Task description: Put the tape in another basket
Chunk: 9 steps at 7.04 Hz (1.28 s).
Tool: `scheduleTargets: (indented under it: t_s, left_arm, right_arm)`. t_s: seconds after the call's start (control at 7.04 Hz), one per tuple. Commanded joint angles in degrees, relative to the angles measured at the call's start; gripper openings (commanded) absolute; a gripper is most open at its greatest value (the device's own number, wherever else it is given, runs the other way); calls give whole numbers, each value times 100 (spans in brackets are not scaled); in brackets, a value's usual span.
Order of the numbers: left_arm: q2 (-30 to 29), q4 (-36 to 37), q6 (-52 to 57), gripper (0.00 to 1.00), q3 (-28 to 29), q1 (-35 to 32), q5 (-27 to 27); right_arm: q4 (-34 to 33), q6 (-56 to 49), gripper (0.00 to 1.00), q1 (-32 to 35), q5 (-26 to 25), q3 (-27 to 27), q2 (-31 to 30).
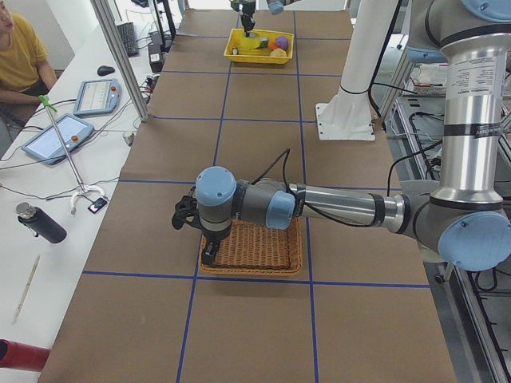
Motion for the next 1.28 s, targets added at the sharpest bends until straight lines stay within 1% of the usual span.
scheduleTargets:
  t_s: [0.0, 0.28, 0.43, 0.57, 0.71, 0.85, 0.99, 1.14]
  left_arm:
    - [-77, -519, -12, 98, -16, -18, 3]
    - [-86, -767, -3, 98, -77, -18, -14]
    - [-16, -1134, 5, 98, -95, -18, -162]
    - [-164, -1373, -134, 98, -34, 8, -451]
    - [-339, -1384, -509, 98, -103, 9, -471]
    - [-341, -1480, -687, 99, -156, 9, -480]
    - [-437, -1663, -1150, 99, -139, 26, -828]
    - [-655, -1839, -1877, 99, -148, 78, -1128]
  right_arm:
    - [-1, 894, 0, 50, 53, 32, 524]
    - [34, 2011, 0, -108, 158, 75, 1121]
    - [34, 2503, 0, -361, 98, 154, 1385]
    - [25, 2969, 0, -616, -33, 155, 1710]
    - [34, 3496, 0, -801, -235, 164, 1957]
    - [51, 3849, 0, -1038, -472, 164, 2159]
    - [60, 4201, 0, -1223, -657, 190, 2327]
    - [60, 4509, 0, -1390, -824, 321, 2424]
